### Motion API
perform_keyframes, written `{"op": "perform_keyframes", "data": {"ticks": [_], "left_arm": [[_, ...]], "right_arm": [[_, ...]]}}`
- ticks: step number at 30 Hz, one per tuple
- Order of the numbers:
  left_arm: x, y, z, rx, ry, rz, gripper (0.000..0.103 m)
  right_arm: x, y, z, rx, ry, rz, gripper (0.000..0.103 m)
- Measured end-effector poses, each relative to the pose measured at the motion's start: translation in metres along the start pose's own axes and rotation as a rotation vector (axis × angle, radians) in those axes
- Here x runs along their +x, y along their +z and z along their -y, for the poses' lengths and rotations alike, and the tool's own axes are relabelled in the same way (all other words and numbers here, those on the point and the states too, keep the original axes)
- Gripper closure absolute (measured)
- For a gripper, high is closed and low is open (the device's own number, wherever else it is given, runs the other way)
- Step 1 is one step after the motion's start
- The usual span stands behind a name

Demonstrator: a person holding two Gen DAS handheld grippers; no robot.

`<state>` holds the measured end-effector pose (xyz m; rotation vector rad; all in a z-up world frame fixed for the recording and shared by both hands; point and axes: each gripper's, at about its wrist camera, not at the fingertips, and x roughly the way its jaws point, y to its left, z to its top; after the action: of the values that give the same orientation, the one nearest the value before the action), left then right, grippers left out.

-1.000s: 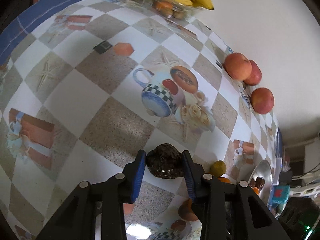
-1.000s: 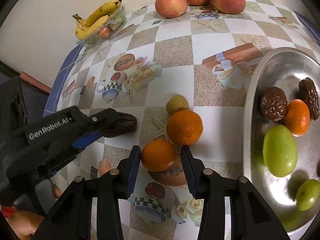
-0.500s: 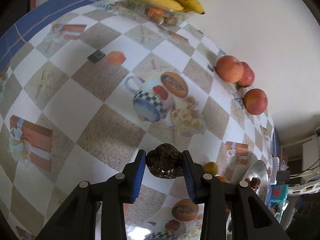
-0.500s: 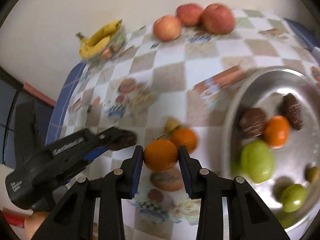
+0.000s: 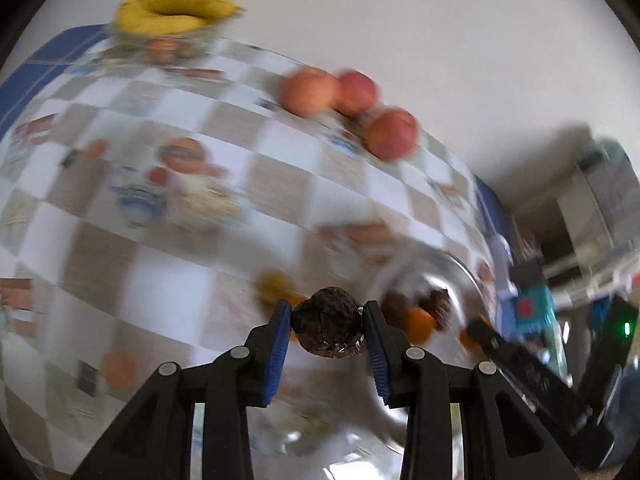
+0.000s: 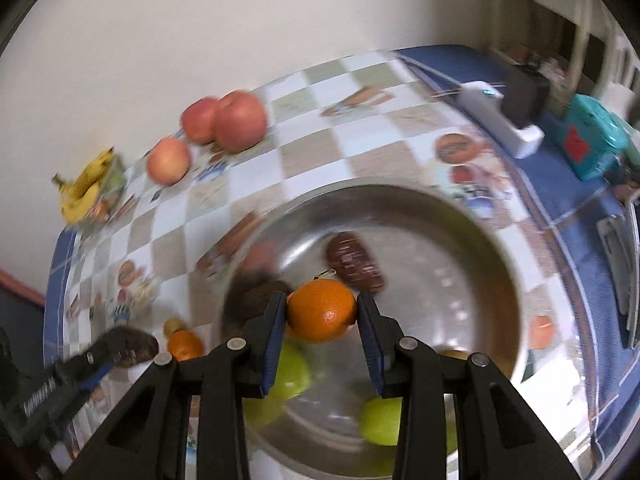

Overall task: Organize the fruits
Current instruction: 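Carry the date in the left tool while the right tool carries the orange into the bowl, then release both fruits into the bowl and move both tools back to the loose fruits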

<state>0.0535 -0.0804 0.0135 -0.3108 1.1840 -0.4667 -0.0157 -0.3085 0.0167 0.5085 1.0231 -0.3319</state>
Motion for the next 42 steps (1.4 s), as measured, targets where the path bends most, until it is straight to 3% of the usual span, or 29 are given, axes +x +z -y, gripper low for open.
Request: {"op": "perform_keyframes", "data": {"ticks": [4, 8, 13, 22, 26, 35, 42], "left_arm": [[0.018, -0.02, 0.038, 0.101, -0.028, -0.072, 0.064], [0.033, -0.036, 0.066, 0.221, 0.004, -0.112, 0.064], [0.044, -0.049, 0.081, 0.298, 0.022, -0.145, 0.064], [0.065, -0.06, 0.085, 0.328, 0.049, -0.2, 0.064], [0.064, -0.06, 0.085, 0.337, 0.064, -0.187, 0.064], [0.061, -0.057, 0.082, 0.323, 0.052, -0.199, 0.064], [0.047, -0.048, 0.084, 0.327, 0.051, -0.149, 0.064]], "right_arm": [[-0.005, 0.002, 0.011, 0.013, -0.029, 0.017, 0.065], [-0.004, 0.0, 0.019, 0.026, -0.031, 0.005, 0.065], [0.009, -0.004, 0.024, 0.042, -0.025, -0.04, 0.065], [0.033, -0.015, 0.031, 0.064, -0.008, -0.126, 0.065], [0.038, -0.017, 0.032, 0.059, -0.016, -0.144, 0.065], [0.039, -0.015, 0.032, 0.048, -0.03, -0.143, 0.065], [0.034, -0.01, 0.026, 0.035, -0.019, -0.117, 0.061]]}}
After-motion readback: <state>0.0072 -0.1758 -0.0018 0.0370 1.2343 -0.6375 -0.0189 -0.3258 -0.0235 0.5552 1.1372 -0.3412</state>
